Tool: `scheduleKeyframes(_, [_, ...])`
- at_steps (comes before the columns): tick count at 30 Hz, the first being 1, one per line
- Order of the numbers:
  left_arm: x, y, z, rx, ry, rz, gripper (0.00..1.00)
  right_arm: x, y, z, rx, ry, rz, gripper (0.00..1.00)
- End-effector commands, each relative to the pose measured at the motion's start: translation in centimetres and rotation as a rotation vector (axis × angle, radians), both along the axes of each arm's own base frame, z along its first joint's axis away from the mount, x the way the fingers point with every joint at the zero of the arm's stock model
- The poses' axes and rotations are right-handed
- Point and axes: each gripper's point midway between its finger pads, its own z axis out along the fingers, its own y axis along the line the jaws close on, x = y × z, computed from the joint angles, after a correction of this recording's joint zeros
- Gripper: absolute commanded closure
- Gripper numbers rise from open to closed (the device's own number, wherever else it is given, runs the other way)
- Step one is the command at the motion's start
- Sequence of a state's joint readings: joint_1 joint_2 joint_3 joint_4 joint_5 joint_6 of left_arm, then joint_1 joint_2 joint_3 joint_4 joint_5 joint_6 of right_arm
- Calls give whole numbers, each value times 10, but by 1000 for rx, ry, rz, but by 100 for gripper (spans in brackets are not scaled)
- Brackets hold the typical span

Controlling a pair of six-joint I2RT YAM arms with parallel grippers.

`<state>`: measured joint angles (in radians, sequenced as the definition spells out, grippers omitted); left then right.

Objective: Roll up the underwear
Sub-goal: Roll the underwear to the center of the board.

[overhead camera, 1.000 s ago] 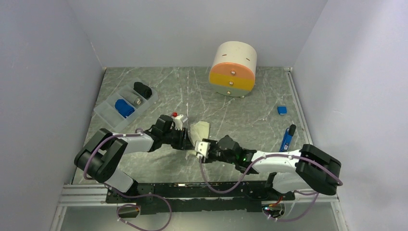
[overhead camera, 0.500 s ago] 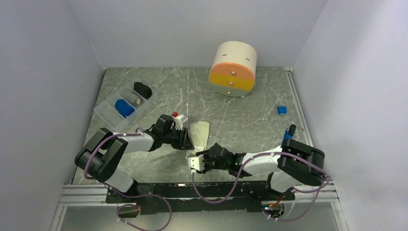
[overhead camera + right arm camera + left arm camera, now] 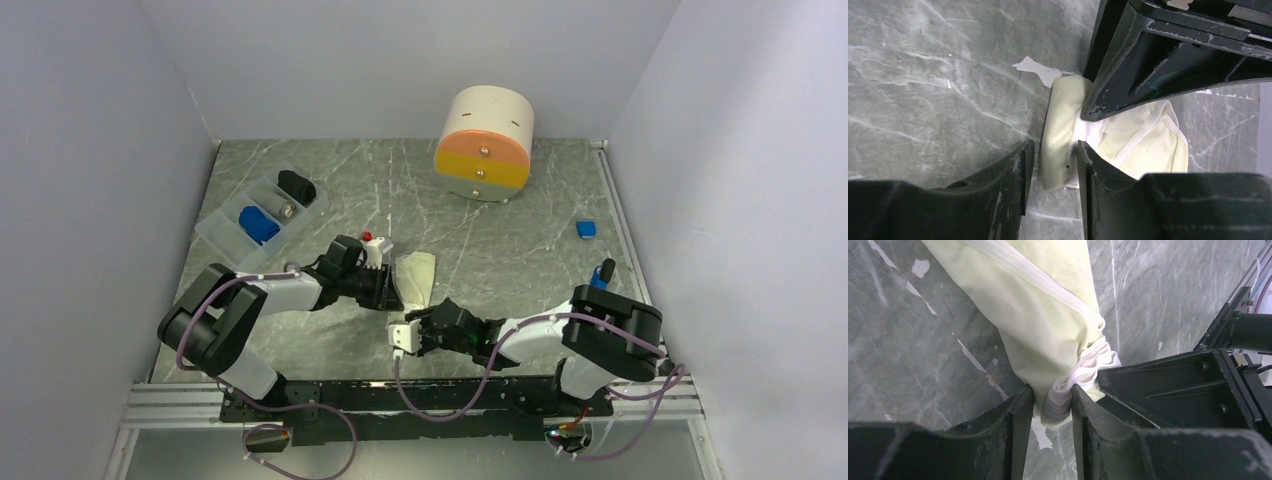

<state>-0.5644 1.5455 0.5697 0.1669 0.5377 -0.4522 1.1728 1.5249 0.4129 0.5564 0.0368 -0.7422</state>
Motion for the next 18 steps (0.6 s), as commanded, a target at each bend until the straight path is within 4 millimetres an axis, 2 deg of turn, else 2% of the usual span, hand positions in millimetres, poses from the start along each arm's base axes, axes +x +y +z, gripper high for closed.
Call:
scheduleKeyframes(1, [-15, 12, -20, 88, 62, -30, 60, 12, 6, 7, 63, -12, -81, 59])
scheduleKeyframes(5, [-15, 12, -19, 93, 61, -33, 59, 19, 7, 5, 47, -11, -120, 60])
scheduleKeyframes(11, [-13, 11, -17, 91, 65, -24, 57, 14, 8, 3, 43, 20, -105, 82])
scheduleKeyframes(13, [-11, 12, -15, 86, 70, 0, 49, 12, 9, 1, 49, 43, -105, 88])
scheduleKeyframes(15, [-8, 12, -10, 63, 78, 41, 35, 6, 10, -3, 55, 90, -96, 92])
scheduleKeyframes(18, [-4, 16, -4, 5, 112, 118, 28, -4, 14, -5, 110, 181, -101, 95])
